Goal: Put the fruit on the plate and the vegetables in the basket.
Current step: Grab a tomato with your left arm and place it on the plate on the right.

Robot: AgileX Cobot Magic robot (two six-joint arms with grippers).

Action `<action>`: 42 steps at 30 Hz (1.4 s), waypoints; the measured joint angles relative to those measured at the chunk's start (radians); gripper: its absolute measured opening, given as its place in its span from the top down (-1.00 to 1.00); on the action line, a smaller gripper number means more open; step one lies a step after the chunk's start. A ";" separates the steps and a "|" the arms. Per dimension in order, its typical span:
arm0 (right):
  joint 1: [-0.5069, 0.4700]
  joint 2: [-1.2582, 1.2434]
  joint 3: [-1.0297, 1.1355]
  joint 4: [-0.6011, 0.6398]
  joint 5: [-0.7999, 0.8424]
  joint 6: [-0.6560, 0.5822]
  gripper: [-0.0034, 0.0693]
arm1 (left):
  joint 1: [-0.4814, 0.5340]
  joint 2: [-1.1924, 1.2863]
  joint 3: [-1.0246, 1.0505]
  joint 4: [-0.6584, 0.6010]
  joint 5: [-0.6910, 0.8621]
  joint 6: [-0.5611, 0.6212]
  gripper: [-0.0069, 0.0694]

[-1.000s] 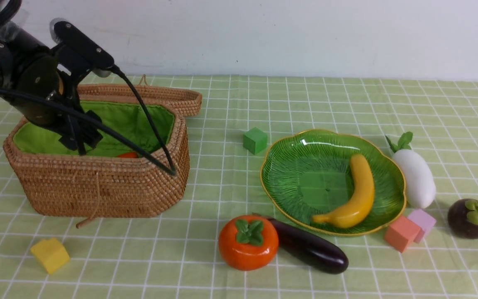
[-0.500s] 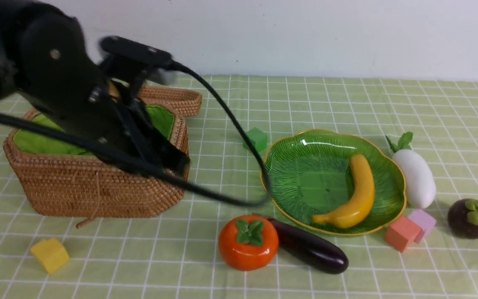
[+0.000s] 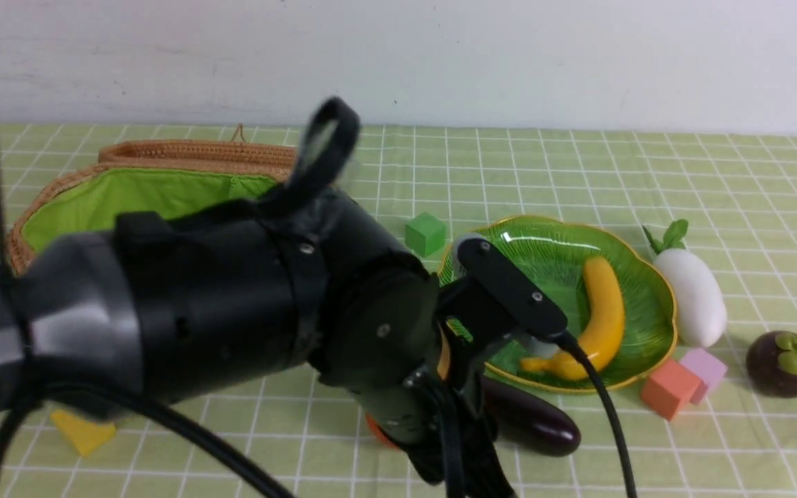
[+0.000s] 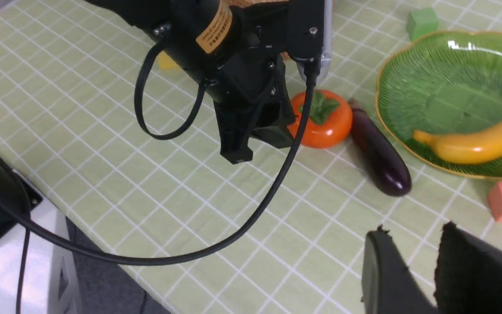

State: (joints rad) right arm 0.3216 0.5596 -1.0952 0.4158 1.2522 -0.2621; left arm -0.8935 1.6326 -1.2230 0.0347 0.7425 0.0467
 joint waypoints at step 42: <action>0.000 0.000 -0.003 -0.037 0.015 0.007 0.39 | 0.000 0.157 -0.003 0.450 -0.025 -0.201 0.53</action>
State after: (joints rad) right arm 0.3216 0.5596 -1.0981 0.3788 1.2669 -0.2547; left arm -0.8936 1.7895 -1.2260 0.4851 0.7177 -0.1545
